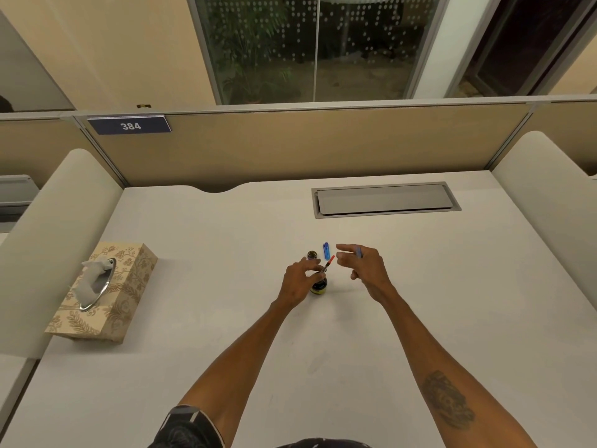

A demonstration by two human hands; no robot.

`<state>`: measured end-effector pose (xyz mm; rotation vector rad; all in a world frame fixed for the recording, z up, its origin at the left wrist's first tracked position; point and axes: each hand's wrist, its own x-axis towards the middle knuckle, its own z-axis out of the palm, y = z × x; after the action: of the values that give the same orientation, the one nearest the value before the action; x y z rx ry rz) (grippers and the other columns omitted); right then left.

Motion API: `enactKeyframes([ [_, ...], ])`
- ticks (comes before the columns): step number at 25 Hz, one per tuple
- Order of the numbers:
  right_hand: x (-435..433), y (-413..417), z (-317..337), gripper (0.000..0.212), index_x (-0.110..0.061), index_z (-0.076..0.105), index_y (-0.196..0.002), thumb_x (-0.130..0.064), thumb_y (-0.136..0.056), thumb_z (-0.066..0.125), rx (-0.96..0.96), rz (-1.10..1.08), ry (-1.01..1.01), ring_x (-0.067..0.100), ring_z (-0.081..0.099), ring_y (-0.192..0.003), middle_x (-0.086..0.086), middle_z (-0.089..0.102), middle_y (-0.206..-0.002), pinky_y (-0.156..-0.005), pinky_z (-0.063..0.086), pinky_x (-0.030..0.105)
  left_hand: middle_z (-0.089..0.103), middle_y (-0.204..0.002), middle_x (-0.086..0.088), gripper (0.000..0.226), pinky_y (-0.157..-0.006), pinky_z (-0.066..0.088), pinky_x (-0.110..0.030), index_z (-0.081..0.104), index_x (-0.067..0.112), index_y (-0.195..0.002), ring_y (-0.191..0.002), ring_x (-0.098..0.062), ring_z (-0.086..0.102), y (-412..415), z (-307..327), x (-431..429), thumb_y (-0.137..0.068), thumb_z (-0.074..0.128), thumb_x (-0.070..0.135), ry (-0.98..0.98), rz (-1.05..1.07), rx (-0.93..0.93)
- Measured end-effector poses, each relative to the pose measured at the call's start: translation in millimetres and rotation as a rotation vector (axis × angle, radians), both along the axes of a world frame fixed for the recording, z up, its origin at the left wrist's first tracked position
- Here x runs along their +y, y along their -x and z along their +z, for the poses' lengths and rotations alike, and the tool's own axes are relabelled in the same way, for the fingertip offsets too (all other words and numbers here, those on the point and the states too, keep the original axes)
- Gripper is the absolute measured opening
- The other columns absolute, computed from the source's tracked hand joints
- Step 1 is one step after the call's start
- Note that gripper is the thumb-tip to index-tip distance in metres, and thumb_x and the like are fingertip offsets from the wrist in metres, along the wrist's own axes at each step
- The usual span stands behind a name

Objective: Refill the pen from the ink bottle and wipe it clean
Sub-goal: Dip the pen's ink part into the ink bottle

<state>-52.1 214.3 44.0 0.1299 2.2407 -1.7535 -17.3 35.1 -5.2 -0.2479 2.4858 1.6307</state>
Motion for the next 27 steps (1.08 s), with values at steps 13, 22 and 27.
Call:
enactKeyframes([
  [13,-16,16,8,0.018,0.002,0.07,-0.107,-0.001,-0.09,0.064,-0.01,0.229,-0.261,0.028,0.07,-0.093,0.02,0.07,-0.101,-0.083,0.06,0.038,0.059,-0.141,-0.005,0.021,-0.12,0.026,-0.045,0.077,0.012,-0.108,-0.148,-0.027,0.032,0,-1,-2,-0.088,0.072,0.014,0.001,-0.029,0.001],
  [22,-18,17,9,0.015,-0.003,0.072,-0.101,-0.005,-0.09,0.062,0.051,0.234,-0.364,0.029,0.072,-0.091,0.017,0.073,-0.096,-0.084,0.06,0.043,0.059,-0.141,-0.004,0.021,-0.121,0.025,-0.043,0.078,0.014,-0.107,-0.149,-0.026,0.03,1,-5,-5,-0.087,0.073,0.015,-0.05,-0.019,-0.004],
  [27,-21,17,8,0.009,-0.007,0.073,-0.095,-0.007,-0.09,0.065,0.055,0.252,-0.408,0.028,0.072,-0.089,0.017,0.073,-0.093,-0.083,0.061,0.041,0.059,-0.141,-0.004,0.022,-0.118,0.024,-0.039,0.078,0.013,-0.107,-0.149,-0.025,0.03,0,-6,-6,-0.086,0.074,0.015,-0.052,-0.015,-0.014],
])
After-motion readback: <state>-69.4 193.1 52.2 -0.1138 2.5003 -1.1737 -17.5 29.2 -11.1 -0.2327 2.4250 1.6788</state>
